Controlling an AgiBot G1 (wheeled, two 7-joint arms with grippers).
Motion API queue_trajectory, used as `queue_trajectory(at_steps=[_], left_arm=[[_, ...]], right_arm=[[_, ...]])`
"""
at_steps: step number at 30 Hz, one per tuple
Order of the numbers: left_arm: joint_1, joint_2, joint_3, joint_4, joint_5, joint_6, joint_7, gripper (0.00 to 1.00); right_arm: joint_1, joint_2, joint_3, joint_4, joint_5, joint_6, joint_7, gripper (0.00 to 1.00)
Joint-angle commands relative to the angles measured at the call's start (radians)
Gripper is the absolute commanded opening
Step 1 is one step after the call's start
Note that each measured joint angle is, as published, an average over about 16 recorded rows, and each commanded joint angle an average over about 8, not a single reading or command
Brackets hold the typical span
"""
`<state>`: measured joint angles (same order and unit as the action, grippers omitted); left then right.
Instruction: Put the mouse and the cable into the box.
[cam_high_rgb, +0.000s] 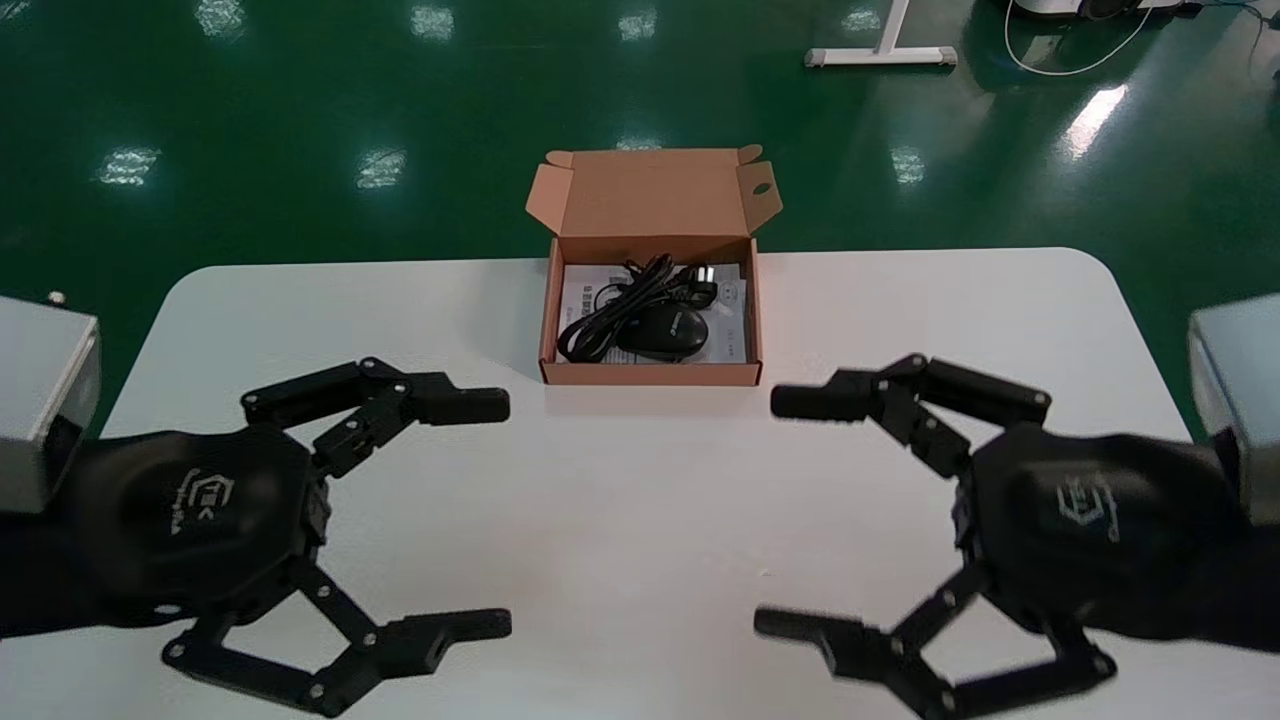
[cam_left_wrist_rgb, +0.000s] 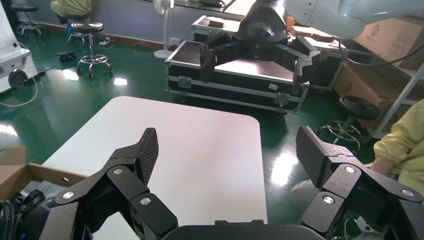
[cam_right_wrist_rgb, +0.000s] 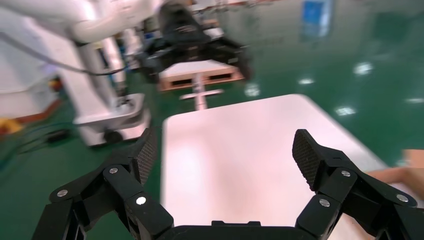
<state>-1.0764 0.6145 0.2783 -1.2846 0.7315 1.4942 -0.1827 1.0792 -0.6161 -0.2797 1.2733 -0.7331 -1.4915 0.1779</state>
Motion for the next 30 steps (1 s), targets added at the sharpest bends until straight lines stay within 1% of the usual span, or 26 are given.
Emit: queue_trajectory(at_steps=[1, 5, 30], left_arm=[[0.004, -0.013, 0.003, -0.022, -0.003, 0.009, -0.027, 1.00], [0.006, -0.017, 0.004, -0.033, -0.004, 0.013, -0.036, 1.00], [0.003, -0.005, 0.002, -0.004, -0.002, 0.003, -0.009, 1.00]], right_arm=[[-0.014, 0.015, 0.000, 0.033, 0.009, -0.015, 0.019, 1.00], [-0.022, 0.023, -0.001, 0.051, 0.014, -0.023, 0.026, 1.00], [-0.007, 0.007, 0.000, 0.015, 0.005, -0.006, 0.011, 1.00]])
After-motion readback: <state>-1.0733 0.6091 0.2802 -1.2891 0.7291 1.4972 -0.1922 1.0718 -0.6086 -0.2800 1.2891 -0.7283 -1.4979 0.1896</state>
